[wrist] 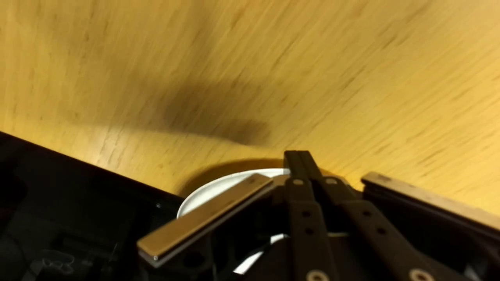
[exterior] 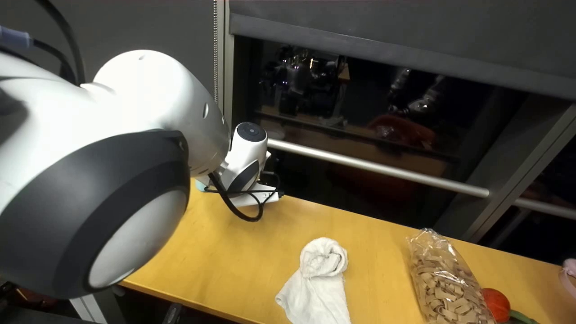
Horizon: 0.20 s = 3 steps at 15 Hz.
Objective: Use the white tea towel to wipe the table
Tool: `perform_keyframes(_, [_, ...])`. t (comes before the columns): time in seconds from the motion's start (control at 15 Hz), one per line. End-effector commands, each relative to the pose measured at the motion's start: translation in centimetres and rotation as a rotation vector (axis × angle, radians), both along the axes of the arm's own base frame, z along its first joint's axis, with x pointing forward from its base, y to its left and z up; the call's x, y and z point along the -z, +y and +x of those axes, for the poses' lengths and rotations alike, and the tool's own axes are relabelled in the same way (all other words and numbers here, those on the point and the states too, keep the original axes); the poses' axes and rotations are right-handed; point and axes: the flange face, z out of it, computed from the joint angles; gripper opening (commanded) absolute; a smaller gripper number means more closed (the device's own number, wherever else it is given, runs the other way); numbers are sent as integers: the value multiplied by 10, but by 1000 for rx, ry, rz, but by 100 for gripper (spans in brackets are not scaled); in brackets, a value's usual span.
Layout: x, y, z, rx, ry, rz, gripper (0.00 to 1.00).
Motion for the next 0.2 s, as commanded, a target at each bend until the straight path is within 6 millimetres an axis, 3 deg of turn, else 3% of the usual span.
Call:
perform_keyframes(0.0, [3, -2, -2, 5, 13, -7, 0])
perform_keyframes(0.13, [4, -2, -3, 6, 19, -10, 0])
